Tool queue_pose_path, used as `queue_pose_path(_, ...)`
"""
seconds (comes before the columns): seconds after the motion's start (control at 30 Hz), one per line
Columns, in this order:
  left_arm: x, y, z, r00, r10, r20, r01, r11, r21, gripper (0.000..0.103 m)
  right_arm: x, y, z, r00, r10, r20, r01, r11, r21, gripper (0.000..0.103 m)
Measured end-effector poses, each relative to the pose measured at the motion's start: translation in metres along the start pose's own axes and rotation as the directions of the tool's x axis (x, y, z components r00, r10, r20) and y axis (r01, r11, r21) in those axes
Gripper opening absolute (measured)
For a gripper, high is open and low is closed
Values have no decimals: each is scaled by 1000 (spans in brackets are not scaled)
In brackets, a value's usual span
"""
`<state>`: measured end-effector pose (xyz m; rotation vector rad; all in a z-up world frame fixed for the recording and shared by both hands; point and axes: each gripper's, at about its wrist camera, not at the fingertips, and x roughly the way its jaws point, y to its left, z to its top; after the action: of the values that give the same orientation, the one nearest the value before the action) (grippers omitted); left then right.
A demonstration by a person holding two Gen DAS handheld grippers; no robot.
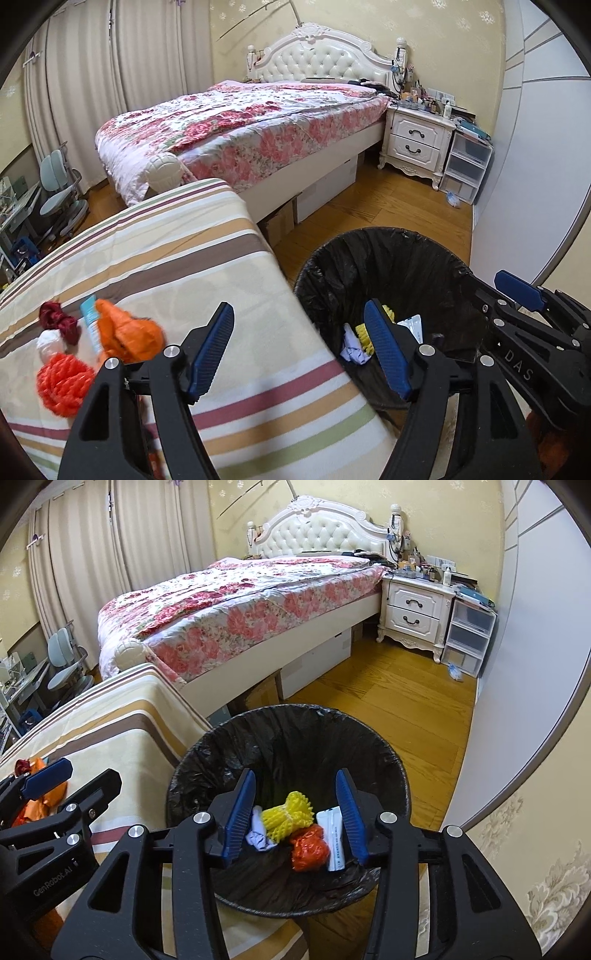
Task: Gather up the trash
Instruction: 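Open both tools to drop the cloth and red bag into the bin, then move the right tool to the red bottle and close around it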
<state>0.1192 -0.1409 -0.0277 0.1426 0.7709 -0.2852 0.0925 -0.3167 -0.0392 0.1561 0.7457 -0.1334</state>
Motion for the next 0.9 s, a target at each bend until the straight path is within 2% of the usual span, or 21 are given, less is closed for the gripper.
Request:
queue_pose_path(0.17,-22,25,-14,1000,10,1,-10,999,-42,71,-19,22,-10,999,40,6,-39,999,-23,48)
queue_pose_path(0.47,-63,84,-49,997,74,6,-73,990,-123,71,-46,72,-35,991,131,-13,-132,988,-79,49)
queue_pose_path(0.67,-88,126,-74,991,134,4,-130,971,-199,71,-56,112,-46,980,196,-42,-200,970,-135,49)
queue_pose_path(0.9,-103,175,-101,977,212,-22,-210,938,-277,71,-64,166,-59,965,252,-76,-263,936,-232,49)
